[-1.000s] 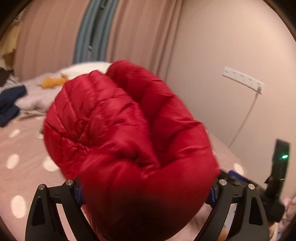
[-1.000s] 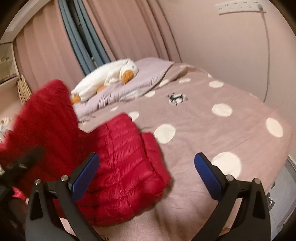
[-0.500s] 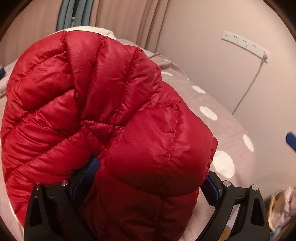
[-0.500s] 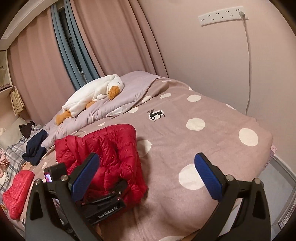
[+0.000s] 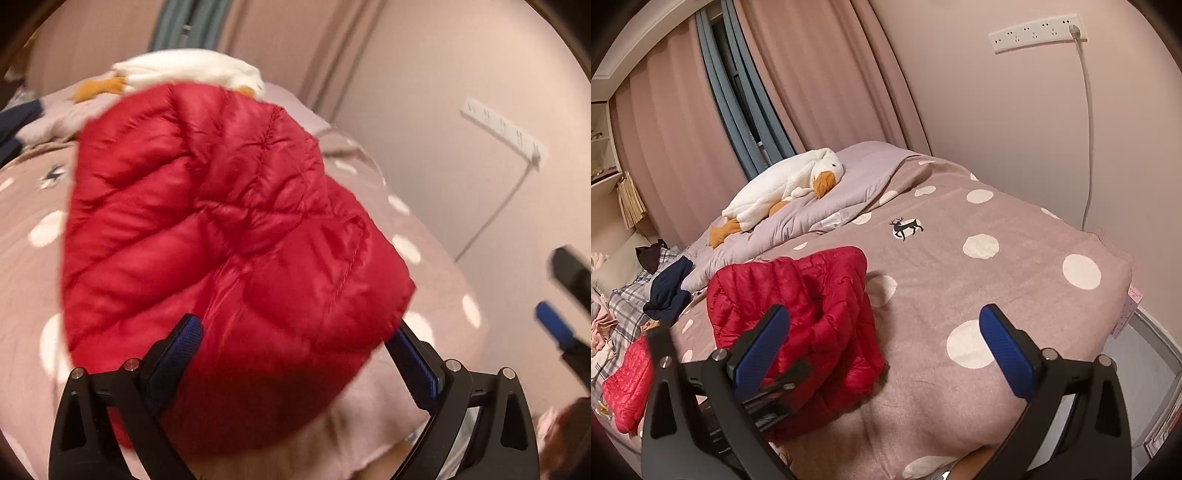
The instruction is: Fold large clothes
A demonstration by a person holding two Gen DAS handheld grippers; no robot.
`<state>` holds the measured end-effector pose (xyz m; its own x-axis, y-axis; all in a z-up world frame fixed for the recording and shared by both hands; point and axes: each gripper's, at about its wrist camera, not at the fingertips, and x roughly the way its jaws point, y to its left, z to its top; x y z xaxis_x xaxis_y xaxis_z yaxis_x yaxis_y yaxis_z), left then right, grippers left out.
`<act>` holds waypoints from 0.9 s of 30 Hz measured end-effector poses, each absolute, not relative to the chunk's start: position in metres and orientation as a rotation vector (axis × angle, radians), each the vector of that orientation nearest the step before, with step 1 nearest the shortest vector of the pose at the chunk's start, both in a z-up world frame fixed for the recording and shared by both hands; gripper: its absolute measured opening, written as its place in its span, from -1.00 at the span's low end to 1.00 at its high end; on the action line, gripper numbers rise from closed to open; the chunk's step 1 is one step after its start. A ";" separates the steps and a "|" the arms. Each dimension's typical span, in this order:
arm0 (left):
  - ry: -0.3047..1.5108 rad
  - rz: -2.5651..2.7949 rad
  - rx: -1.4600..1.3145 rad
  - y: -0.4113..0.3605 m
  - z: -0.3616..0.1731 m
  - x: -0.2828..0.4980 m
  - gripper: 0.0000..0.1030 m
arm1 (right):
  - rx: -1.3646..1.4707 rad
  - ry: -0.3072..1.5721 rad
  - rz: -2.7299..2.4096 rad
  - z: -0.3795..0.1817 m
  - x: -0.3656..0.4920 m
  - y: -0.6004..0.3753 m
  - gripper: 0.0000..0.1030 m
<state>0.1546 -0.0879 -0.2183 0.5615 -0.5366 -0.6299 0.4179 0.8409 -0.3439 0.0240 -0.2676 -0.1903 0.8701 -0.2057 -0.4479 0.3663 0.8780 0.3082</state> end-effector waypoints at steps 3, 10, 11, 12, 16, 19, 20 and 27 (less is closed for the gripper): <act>0.750 -0.543 -0.178 -0.066 -0.201 0.132 0.89 | 0.391 0.415 -0.296 -0.189 0.022 -0.263 0.99; 0.679 -0.530 -0.207 -0.032 -0.175 0.098 0.90 | 0.367 0.422 -0.273 -0.186 0.028 -0.246 0.99; 0.655 -0.519 -0.221 -0.027 -0.173 0.096 0.90 | 0.365 0.423 -0.269 -0.186 0.029 -0.243 0.99; 0.635 -0.498 -0.229 -0.029 -0.173 0.094 0.90 | 0.359 0.425 -0.263 -0.185 0.030 -0.240 0.99; 0.608 -0.367 -0.262 -0.007 -0.172 0.111 0.89 | 0.327 0.433 -0.241 -0.184 0.037 -0.225 0.99; 0.615 -0.357 -0.317 0.012 -0.182 0.121 0.79 | 0.304 0.446 -0.232 -0.184 0.044 -0.216 0.99; 0.617 -0.360 -0.338 0.018 -0.184 0.125 0.68 | 0.297 0.454 -0.226 -0.184 0.048 -0.212 0.99; 0.655 -0.204 -0.344 0.044 -0.197 0.156 0.11 | 0.260 0.486 -0.138 -0.190 0.084 -0.177 0.99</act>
